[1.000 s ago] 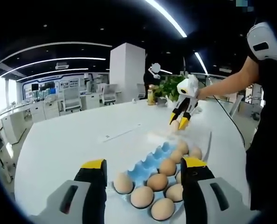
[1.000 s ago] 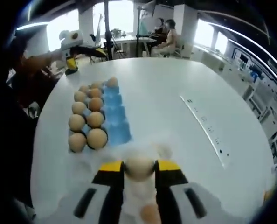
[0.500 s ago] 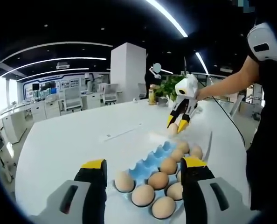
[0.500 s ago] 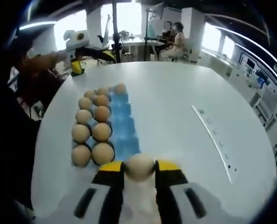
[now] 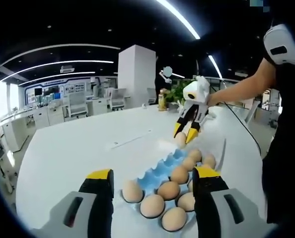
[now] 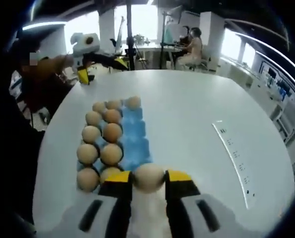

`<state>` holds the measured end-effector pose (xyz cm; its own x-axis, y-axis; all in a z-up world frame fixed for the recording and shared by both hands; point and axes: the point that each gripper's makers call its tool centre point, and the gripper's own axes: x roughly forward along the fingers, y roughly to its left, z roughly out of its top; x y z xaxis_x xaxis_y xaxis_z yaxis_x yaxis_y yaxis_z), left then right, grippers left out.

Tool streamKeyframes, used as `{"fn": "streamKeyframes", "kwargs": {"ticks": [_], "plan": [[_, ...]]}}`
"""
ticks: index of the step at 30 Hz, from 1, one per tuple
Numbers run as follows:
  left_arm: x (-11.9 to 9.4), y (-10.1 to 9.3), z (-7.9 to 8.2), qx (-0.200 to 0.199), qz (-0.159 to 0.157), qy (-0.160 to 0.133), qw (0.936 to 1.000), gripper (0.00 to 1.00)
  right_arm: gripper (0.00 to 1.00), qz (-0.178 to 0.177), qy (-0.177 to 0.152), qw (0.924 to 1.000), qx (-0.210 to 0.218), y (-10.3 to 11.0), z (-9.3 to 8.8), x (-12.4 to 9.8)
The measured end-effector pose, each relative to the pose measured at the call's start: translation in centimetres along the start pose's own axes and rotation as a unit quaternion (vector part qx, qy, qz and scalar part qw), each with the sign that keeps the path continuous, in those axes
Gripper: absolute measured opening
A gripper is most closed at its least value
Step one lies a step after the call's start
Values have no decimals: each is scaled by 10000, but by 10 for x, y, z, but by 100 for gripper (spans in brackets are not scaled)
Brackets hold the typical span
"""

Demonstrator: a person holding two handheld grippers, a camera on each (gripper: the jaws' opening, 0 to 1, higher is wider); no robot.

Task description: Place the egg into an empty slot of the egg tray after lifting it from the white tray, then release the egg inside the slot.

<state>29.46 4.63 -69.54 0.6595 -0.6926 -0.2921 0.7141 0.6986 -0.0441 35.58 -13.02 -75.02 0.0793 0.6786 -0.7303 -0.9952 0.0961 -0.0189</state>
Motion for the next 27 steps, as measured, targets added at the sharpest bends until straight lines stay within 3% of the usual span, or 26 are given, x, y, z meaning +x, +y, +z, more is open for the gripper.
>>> {"fn": "streamKeyframes", "kwargs": {"ticks": [27], "plan": [[-4, 2, -3, -11, 29, 12, 10000, 65, 26, 346, -290, 9985, -312, 18, 47, 37]]}}
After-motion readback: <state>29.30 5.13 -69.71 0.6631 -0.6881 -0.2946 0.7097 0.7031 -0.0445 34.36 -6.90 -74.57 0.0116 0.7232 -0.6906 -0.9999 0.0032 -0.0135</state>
